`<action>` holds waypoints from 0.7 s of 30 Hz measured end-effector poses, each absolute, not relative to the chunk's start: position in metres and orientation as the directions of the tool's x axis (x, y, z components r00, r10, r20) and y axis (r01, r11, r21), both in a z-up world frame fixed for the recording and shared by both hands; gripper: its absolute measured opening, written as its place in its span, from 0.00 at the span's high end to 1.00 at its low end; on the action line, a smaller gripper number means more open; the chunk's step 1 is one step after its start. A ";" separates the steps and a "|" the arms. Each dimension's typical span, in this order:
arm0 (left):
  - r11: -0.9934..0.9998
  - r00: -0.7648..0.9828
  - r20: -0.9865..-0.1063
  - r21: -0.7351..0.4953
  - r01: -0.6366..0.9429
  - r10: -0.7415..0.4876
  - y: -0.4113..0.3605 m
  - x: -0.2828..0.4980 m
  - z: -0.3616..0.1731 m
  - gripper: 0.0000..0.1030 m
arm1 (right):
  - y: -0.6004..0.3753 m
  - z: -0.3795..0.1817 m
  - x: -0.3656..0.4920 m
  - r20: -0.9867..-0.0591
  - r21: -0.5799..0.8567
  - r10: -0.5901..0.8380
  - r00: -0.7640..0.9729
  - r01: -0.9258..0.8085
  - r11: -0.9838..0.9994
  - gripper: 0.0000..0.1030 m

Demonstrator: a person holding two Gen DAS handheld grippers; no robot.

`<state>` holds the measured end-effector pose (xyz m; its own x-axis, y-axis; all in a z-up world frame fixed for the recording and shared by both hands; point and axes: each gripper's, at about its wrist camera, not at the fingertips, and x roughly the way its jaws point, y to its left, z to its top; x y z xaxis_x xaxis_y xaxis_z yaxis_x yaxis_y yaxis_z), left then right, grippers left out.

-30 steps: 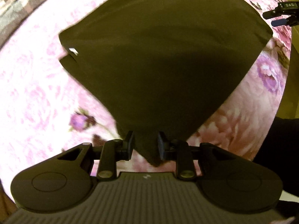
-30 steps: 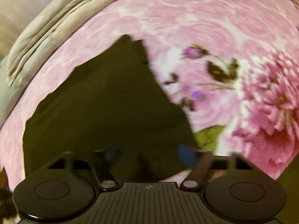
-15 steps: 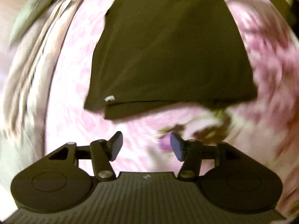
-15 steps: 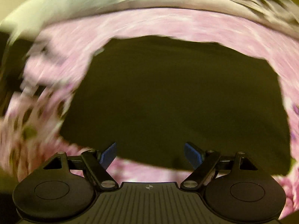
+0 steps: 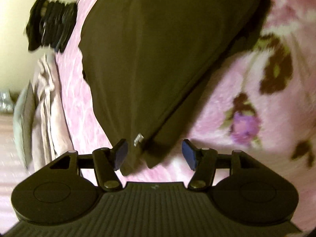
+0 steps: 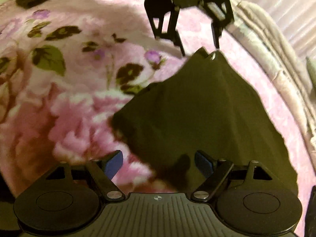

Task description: Fold clothes

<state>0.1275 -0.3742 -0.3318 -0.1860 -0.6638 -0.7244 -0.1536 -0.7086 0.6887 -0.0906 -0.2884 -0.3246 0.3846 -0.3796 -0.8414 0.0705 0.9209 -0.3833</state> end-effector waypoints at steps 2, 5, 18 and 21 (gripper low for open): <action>-0.695 -0.204 -0.722 0.692 -0.196 -0.661 -0.381 0.129 -0.340 0.45 | -0.292 -0.326 -0.086 -0.836 -0.387 -0.386 0.390 0.080 0.919 0.21; -0.687 -0.225 -0.730 0.684 -0.245 -0.646 -0.390 0.129 -0.348 0.43 | -0.298 -0.327 -0.081 -0.834 -0.392 -0.388 0.393 0.074 0.917 0.21; -0.784 -0.197 -0.795 0.603 -0.148 -0.574 -0.423 0.112 -0.308 0.93 | -0.301 -0.307 -0.082 -0.837 -0.333 -0.355 0.416 0.128 0.934 0.89; -0.782 -0.205 -0.791 0.607 -0.141 -0.577 -0.431 0.107 -0.284 0.93 | -0.312 -0.280 -0.091 -0.814 -0.287 -0.356 0.459 0.214 0.934 0.92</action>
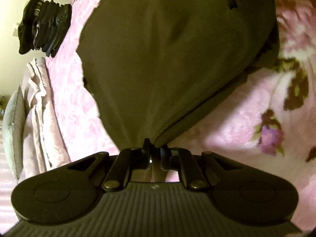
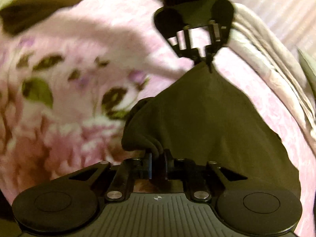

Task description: Fold clothes

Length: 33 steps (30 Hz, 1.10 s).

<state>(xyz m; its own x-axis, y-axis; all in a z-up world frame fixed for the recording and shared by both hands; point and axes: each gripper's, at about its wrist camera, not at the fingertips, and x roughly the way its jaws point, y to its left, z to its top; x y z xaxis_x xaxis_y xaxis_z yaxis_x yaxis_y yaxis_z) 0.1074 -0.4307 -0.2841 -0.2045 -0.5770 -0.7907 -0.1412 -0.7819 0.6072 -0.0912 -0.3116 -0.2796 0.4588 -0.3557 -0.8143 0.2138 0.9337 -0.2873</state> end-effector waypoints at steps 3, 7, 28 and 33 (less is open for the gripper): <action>-0.776 -0.213 -0.783 0.616 -0.132 -0.585 -0.443 0.099 -0.257 0.93 | -0.328 -0.241 -0.108 -0.782 -0.218 -0.361 0.507 0.321 0.922 0.92; -0.768 -0.220 -0.770 0.631 -0.113 -0.600 -0.474 0.065 -0.213 0.93 | -0.362 -0.192 -0.145 -0.728 -0.084 -0.398 0.558 0.504 0.860 0.92; -0.869 -0.204 -0.892 0.443 -0.222 -0.403 -0.692 -0.228 -0.263 0.93 | -0.544 -0.244 -0.433 -0.756 0.473 -0.484 0.441 0.879 0.063 0.99; -0.878 -0.190 -0.910 0.408 -0.249 -0.369 -0.699 -0.238 -0.283 0.93 | -0.545 -0.260 -0.455 -0.758 0.516 -0.472 0.450 0.856 -0.012 0.99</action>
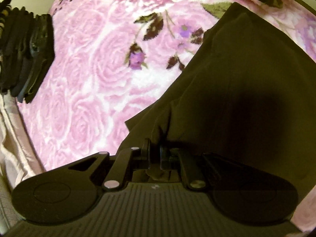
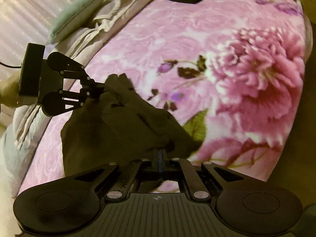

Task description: Fold clothes

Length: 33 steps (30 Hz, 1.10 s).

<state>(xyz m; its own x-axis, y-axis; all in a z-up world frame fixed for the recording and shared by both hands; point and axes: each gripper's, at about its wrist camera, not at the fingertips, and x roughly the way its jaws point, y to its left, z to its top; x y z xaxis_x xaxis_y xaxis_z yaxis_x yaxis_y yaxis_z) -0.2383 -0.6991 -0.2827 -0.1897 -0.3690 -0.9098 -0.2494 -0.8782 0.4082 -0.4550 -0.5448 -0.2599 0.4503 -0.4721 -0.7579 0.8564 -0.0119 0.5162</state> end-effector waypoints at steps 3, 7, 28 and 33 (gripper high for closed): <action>-0.879 -0.187 -0.918 0.391 -0.272 -0.351 -0.703 -0.237 -0.288 0.93 | -0.545 -0.261 -0.456 -0.744 0.543 -0.471 0.473 0.839 -0.016 0.98; -0.882 -0.192 -0.921 0.381 -0.275 -0.338 -0.706 -0.232 -0.291 0.93 | -0.549 -0.264 -0.445 -0.724 0.565 -0.482 0.493 0.825 -0.005 0.31; -0.857 -0.332 -0.860 0.469 -0.212 -0.388 -0.694 -0.238 -0.270 0.93 | -0.551 -0.263 -0.456 -0.703 0.573 -0.587 0.402 0.809 -0.132 0.95; -0.877 -0.282 -0.873 0.452 -0.163 -0.398 -0.706 -0.247 -0.298 0.78 | -0.560 -0.287 -0.458 -0.740 0.560 -0.551 0.386 0.808 -0.185 0.95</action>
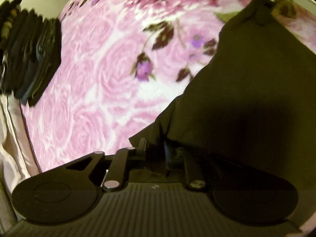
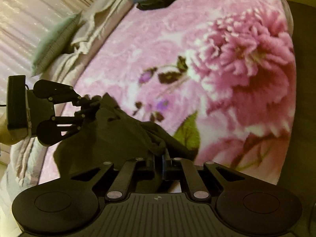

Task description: Fold clothes

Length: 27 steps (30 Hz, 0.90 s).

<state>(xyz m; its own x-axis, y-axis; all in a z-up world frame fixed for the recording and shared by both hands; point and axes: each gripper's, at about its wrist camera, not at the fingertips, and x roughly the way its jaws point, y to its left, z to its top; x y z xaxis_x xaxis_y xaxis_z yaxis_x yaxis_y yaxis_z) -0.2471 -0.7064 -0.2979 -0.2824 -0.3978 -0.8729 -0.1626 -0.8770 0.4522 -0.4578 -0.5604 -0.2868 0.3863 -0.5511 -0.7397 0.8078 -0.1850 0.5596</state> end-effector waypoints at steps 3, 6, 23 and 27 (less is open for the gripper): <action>-0.881 -0.277 -0.862 0.463 -0.094 -0.424 -0.715 -0.237 -0.288 0.66 | -0.560 -0.284 -0.461 -0.758 0.527 -0.546 0.356 0.828 -0.192 0.86; -0.890 -0.248 -0.862 0.456 0.001 -0.442 -0.729 -0.215 -0.272 0.66 | -0.555 -0.270 -0.461 -0.772 0.471 -0.557 0.307 0.864 -0.176 0.73; -0.810 -0.134 -0.925 0.233 0.538 -0.356 -0.747 -0.134 -0.307 0.63 | -0.626 -0.284 -0.351 -0.773 0.370 -0.455 0.442 0.897 0.244 0.59; -0.784 -0.146 -0.922 0.213 0.583 -0.359 -0.764 -0.130 -0.309 0.58 | -0.618 -0.285 -0.363 -0.753 0.376 -0.466 0.465 0.885 0.275 0.59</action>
